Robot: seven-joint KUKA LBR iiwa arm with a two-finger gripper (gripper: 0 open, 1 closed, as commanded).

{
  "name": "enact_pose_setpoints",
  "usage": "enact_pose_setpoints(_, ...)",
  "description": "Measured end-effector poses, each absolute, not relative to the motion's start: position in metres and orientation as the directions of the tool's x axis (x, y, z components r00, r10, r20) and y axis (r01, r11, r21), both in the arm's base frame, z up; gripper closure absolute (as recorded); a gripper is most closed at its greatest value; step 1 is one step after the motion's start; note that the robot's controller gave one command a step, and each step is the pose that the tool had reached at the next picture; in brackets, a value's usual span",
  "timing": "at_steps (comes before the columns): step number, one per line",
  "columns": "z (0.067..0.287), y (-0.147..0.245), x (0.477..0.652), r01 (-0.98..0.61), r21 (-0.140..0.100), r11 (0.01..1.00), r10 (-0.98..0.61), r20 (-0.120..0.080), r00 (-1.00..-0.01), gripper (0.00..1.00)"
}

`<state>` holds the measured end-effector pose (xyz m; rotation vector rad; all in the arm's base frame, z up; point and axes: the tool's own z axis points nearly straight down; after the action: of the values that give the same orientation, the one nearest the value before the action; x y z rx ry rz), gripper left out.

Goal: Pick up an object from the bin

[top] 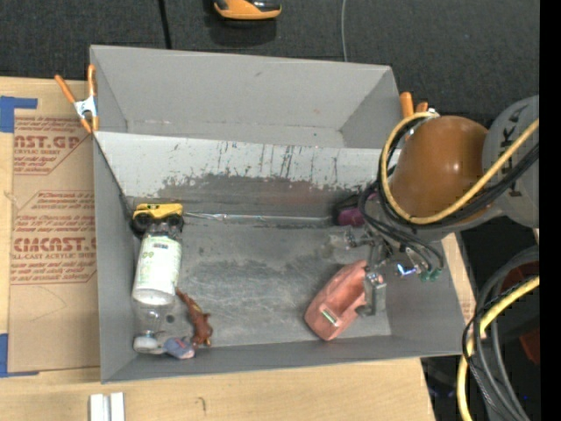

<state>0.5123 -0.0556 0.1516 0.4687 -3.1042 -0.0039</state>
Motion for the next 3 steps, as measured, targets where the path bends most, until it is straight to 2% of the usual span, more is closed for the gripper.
enact_pose_setpoints(1,0.104,-0.076,0.513,-0.246,-0.001,0.969,-0.246,-0.005,-0.969,0.0)
enact_pose_setpoints(2,0.077,-0.077,0.507,-0.339,0.001,0.941,-0.339,0.003,-0.941,1.0)
enact_pose_setpoints(3,0.077,-0.077,0.507,-0.339,0.001,0.941,-0.339,0.003,-0.941,1.0)
